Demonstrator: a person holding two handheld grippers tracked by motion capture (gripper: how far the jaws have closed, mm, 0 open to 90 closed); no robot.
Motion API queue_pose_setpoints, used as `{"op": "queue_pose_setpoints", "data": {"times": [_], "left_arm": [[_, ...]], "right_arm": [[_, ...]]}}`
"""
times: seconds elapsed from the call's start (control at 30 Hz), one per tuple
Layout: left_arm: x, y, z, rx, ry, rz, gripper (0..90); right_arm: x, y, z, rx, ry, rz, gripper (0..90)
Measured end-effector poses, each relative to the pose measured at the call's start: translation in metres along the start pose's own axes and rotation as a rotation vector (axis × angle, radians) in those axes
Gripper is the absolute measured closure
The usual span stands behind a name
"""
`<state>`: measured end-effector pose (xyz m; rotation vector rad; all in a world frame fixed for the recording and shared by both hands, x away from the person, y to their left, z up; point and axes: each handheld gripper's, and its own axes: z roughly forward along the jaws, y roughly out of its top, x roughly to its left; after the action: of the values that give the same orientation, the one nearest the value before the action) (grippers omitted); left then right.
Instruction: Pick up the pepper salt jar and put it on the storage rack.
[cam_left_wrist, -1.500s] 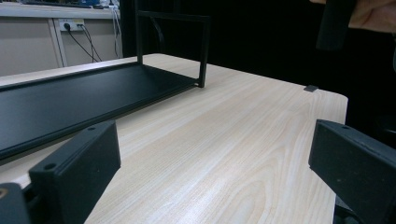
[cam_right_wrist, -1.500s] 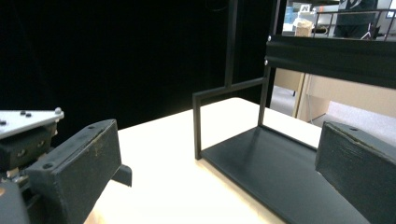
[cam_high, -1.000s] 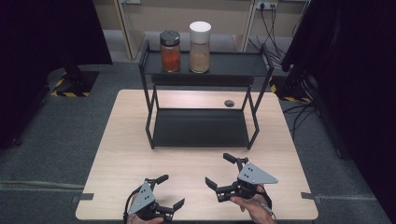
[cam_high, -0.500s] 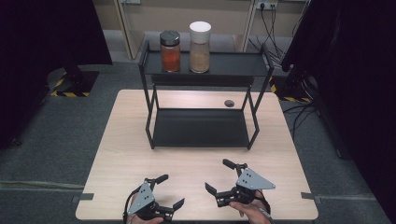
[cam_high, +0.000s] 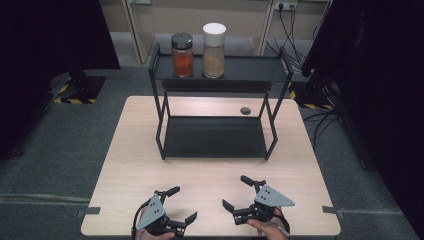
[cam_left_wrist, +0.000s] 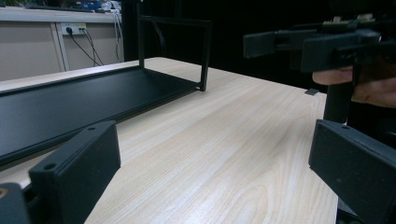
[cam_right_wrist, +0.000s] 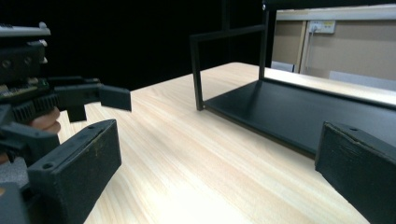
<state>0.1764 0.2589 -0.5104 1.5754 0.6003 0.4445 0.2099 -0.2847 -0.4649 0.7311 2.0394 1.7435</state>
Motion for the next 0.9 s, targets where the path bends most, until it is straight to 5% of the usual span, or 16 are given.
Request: {"op": "queue_pose_setpoints", "data": {"times": [0.9], "left_arm": [[-0.0014,-0.0006,-0.0014,-0.004,-0.001,0.006,1.5]], "right_arm": [[-0.0032,-0.0077,-0.0059,0.005,-0.027,0.027,0.6]]}}
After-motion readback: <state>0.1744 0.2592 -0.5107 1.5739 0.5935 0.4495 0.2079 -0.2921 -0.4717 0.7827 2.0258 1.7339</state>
